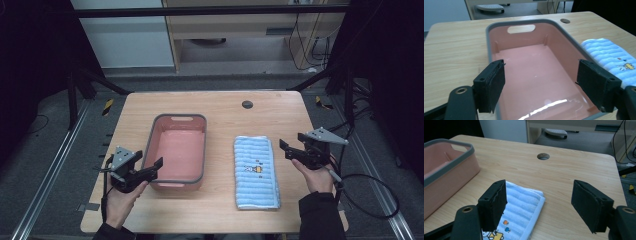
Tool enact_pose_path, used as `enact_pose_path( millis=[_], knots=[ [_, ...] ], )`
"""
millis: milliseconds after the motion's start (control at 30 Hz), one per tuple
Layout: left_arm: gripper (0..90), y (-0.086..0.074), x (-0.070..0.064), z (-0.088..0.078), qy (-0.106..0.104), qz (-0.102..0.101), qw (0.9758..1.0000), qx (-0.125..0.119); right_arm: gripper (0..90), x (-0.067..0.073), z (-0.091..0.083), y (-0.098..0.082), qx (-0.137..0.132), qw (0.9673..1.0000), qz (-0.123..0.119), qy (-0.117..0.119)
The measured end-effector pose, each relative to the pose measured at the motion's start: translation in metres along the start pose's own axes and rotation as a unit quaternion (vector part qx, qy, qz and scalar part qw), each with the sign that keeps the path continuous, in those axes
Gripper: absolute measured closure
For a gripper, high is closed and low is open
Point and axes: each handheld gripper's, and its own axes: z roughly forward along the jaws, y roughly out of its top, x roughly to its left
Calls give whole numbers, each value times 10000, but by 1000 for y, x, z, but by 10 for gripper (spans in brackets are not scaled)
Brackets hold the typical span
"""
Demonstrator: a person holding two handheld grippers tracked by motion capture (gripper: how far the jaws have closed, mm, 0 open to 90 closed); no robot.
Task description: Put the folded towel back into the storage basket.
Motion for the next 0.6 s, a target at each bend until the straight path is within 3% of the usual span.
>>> enact_pose_path(
  millis=[600],
  knots=[
    [226,8,-60,25,-470,408,9980,66,294,1,10,10,-27,9999,0,111]
  ],
)
